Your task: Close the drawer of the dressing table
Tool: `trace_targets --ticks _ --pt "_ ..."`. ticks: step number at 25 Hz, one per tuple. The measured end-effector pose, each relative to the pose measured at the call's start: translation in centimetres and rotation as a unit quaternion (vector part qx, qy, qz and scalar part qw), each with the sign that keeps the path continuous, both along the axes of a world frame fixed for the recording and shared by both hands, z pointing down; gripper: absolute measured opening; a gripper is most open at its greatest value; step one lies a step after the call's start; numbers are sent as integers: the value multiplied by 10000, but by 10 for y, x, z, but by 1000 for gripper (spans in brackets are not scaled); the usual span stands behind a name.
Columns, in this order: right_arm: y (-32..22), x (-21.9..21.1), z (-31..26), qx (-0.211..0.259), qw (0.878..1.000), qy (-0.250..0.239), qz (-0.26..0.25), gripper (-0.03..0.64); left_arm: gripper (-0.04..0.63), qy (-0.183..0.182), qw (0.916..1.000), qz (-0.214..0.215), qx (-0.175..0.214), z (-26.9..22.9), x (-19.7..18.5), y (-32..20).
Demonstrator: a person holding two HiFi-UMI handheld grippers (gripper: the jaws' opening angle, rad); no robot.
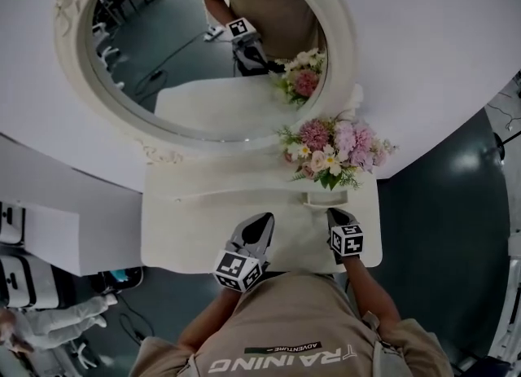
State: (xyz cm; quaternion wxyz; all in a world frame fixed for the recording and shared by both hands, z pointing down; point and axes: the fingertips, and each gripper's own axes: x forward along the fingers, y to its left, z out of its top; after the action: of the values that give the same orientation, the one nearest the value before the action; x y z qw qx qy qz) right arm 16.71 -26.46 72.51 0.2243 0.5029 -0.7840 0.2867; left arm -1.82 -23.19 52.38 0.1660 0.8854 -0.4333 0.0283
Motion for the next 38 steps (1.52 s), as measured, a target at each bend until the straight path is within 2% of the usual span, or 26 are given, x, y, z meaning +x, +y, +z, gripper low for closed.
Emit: trace_targets --ticks 10,13,17,24,38 --pt "-8 4 2 75 9997 233 -46 3 14 18 10000 -94 4 -1 -5 -6" --pt "-13 3 1 89 9998 154 2 3 14 19 10000 -87 -8 0 -4 -7" --pt "-16 2 1 212 9984 487 -209 3 14 22 10000 -80 -33 1 -2 -6" --pt "-25 1 1 168 9997 160 13 3 14 12 9999 -127 -67 3 -2 -6" --pt "-43 0 -1 325 9993 164 -36 3 14 15 9997 -218 -72 2 -3 -4"
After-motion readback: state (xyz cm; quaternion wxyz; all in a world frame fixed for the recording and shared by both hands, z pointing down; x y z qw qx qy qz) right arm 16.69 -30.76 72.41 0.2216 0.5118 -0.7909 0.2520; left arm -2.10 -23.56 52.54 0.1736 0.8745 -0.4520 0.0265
